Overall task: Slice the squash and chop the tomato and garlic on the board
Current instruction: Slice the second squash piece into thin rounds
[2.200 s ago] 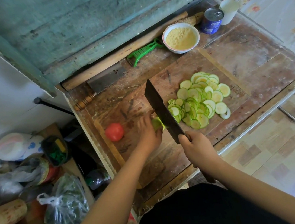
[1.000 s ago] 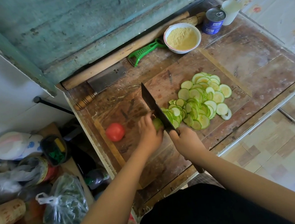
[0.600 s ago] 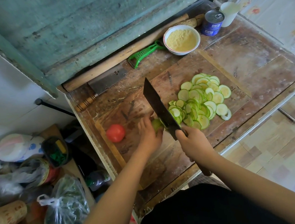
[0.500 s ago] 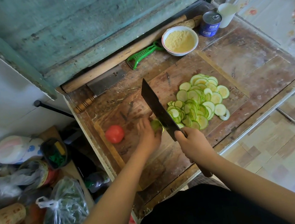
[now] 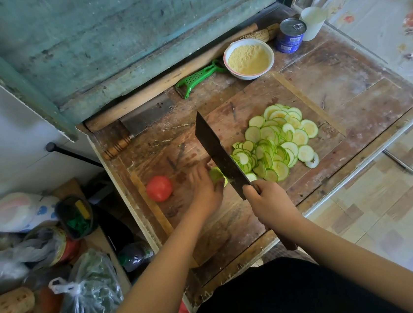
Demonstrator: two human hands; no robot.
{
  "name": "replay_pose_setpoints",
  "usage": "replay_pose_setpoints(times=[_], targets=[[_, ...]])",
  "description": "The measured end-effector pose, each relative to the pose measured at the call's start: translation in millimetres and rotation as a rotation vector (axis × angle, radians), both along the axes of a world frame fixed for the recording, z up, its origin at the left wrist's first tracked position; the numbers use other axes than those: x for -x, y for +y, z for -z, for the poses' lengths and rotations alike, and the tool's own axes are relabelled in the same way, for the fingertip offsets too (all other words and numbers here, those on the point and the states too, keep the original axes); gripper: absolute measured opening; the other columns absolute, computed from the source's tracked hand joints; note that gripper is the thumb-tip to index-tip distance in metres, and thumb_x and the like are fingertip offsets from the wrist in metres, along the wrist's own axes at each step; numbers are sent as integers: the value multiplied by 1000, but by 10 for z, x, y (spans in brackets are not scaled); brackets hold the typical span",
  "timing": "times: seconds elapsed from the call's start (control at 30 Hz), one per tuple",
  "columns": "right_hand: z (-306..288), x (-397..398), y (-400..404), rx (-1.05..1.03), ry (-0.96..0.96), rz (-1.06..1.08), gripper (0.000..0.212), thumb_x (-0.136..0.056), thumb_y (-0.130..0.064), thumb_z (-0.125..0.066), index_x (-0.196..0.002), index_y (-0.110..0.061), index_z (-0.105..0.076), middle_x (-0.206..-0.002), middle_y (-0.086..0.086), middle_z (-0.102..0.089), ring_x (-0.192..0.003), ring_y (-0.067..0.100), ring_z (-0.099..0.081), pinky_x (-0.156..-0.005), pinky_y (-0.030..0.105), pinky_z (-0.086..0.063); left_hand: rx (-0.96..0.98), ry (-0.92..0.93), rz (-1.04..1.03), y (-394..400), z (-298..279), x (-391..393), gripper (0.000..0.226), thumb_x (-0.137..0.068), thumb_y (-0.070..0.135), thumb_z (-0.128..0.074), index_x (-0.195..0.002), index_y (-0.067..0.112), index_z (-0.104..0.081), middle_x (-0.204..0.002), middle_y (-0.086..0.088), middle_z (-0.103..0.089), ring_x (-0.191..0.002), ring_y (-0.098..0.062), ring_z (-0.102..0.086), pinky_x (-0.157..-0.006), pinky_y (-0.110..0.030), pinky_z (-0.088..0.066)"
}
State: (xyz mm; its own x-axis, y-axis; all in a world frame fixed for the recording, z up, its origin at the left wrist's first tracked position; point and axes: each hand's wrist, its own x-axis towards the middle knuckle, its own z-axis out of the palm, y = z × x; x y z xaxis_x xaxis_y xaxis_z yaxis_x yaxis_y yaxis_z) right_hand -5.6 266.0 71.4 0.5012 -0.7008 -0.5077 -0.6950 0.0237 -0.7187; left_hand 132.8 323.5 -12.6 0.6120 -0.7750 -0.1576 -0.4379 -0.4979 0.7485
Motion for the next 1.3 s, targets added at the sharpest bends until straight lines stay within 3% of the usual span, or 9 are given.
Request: replay_pose_setpoints(times=[0.17,0.37,0.5,0.63,0.8,0.97,1.13,1.3], targets=[[7,-5,4,-13,21,-7,28,-87,-28,-44,-67,-8,-42,-57,8,-39,-52,21,-37,-52,33,-38,13,-7,4,6,-19,4,63,-87,9,-59,-141,12,-29,-119,-5,-36,-111,-15,-28,-94,-27,-25],[-13,-55,16,16,36,-42,31,-90,-26,-44,-65,-9,-37,-57,4,-37,-50,19,-35,-50,30,-35,7,-6,7,-2,-22,11,63,-85,7,-60,-140,8,-30,-125,-13,-37,-118,-25,-31,-92,-23,-23],[13,-121,11,22,71,-60,36,-91,-28,-43,-61,-10,-36,-54,3,-39,-49,21,-39,-51,37,-44,-8,-10,19,2,-28,12,65,-83,6,-61,-140,6,-31,-128,-16,-37,-120,-29,-31,-100,-34,-26],[41,-180,-23,9,94,-61,35,-90,-28,-43,-61,-10,-38,-54,3,-40,-48,23,-42,-53,38,-47,-6,-10,11,-11,-42,10,64,-84,7,-61,-140,5,-31,-131,-16,-35,-122,-29,-29,-98,-29,-22],[117,-296,-45,-18,138,-67,34,-91,-30,-44,-66,-8,-44,-58,5,-47,-52,25,-48,-55,40,-50,-38,-14,11,-13,-52,7,65,-86,12,-61,-142,5,-28,-135,-15,-32,-124,-28,-27,-104,-33,-22],[149,-349,-80,-21,91,-41,32,-91,-27,-45,-64,-11,-41,-55,2,-41,-50,19,-40,-52,33,-42,-84,16,-5,18,-49,-24,65,-86,17,-59,-142,10,-26,-138,-12,-29,-127,-27,-25,-107,-36,-22],[48,-182,-41,5,47,-9,32,-89,-28,-45,-62,-11,-39,-51,1,-39,-48,20,-38,-51,37,-44,-12,-17,-6,28,-29,-30,62,-84,12,-66,-137,0,-35,-129,-18,-42,-120,-31,-37,-93,-19,-20],[-27,-85,-42,25,34,-26,31,-88,-28,-45,-65,-8,-40,-54,5,-39,-50,22,-38,-53,42,-47,12,-20,-10,38,-28,-13,59,-85,11,-66,-136,1,-36,-127,-18,-43,-119,-29,-38,-90,-15,-18]])
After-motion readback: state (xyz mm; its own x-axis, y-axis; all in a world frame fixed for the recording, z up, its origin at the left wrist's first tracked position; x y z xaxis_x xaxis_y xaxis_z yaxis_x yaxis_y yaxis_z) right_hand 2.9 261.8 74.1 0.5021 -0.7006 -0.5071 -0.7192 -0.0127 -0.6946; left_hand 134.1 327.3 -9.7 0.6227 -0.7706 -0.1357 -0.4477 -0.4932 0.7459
